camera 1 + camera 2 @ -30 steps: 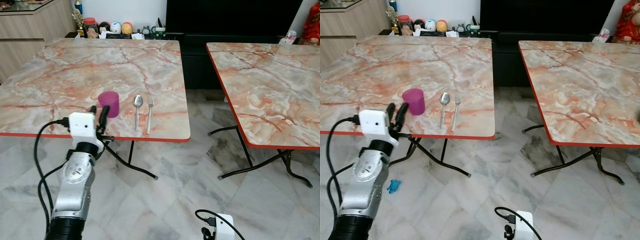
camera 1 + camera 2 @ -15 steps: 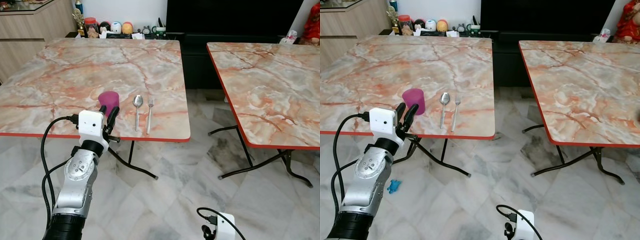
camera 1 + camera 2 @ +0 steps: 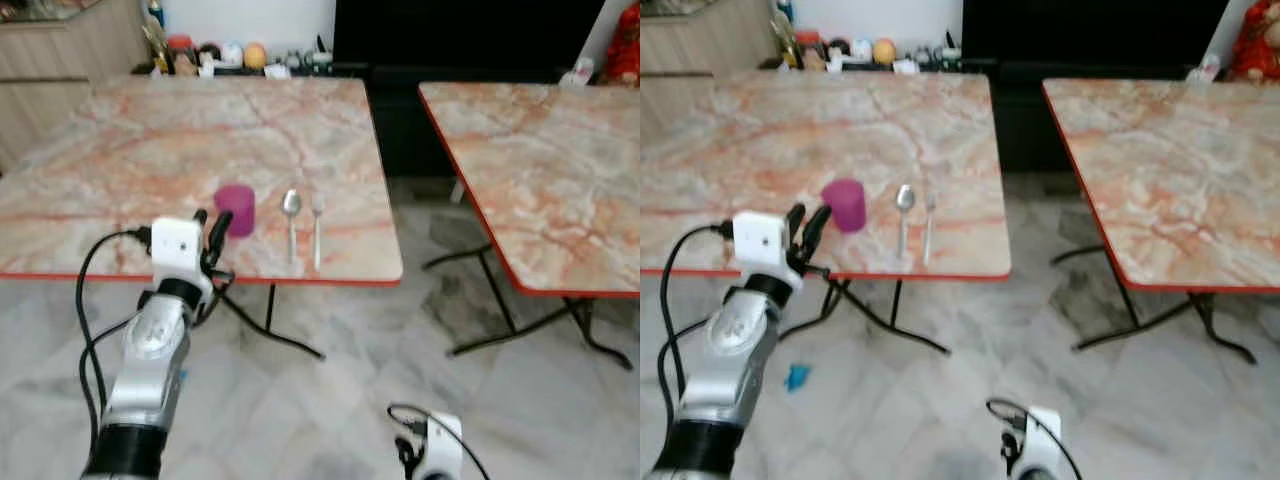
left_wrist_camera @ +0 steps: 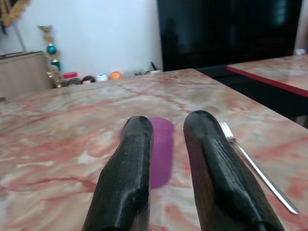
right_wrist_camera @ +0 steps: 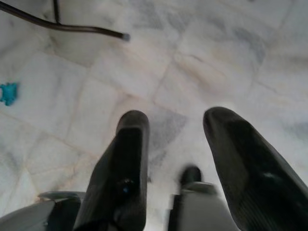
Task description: Setting the table
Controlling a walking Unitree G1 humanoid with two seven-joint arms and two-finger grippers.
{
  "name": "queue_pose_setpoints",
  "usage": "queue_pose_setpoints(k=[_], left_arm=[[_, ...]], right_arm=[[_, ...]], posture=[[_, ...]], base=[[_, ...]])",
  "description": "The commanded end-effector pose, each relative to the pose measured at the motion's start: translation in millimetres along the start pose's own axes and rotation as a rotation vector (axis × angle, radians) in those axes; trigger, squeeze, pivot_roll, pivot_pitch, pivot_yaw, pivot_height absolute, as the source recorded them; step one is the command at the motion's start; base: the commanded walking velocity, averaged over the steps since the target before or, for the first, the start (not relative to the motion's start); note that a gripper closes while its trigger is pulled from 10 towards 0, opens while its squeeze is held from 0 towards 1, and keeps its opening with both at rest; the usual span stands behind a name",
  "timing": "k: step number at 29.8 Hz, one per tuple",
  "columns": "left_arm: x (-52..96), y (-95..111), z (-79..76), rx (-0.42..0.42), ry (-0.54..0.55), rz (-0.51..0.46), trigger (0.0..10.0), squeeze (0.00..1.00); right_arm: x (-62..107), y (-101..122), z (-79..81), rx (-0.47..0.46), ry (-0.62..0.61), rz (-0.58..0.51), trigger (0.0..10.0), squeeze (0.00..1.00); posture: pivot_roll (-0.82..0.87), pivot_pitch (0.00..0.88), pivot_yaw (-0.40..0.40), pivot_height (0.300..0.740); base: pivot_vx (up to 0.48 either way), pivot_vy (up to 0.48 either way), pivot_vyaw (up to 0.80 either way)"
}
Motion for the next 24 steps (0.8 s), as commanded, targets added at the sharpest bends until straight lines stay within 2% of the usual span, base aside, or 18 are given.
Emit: queue_pose_setpoints(k=[1,4,8,24], left_arm=[[-0.8,1.4,-3.8,-0.005,-0.012,0.001,10.0,0.0],[-0.6,2.1,-3.7,-0.008,-0.01,-0.001,10.0,0.0],[-0.5,3.1,-2.6,-0.011,-0.007,-0.003,10.0,0.0],[0.4,4.9,0.2,-0.014,0.002,-0.004,10.0,0.0]], right_arm=[[1.3,-2.5,-6.4,-0.01,-0.014,0.006,10.0,0.0],[1.2,-1.5,-5.8,-0.019,-0.009,0.0,10.0,0.0],[0.9,-1.0,-5.5,0.008,-0.012,0.001,10.0,0.0],[0.9,-2.8,-0.3,0.013,0.002,0.006,10.0,0.0]], posture=[[0.17,0.0,-0.017,0.74],[0.17,0.0,-0.019,0.74],[0.17,0.0,-0.021,0.74],[0.18,0.0,-0.022,0.74]], base=[[0.0,0.375,-0.48],[0.0,0.374,-0.53],[0.0,0.374,0.0],[0.0,0.356,0.0]])
Point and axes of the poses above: a point about 5 cm out from each wrist's last joint towards the gripper, its own x axis pointing back from the gripper into the wrist, its own y axis along the axis of the wrist's last joint, z = x × y, the point moved 3 cm from there along -x, pointing out of the wrist towards the gripper, and after that the axes turned 4 degrees about -x, right-handed, at the moved point
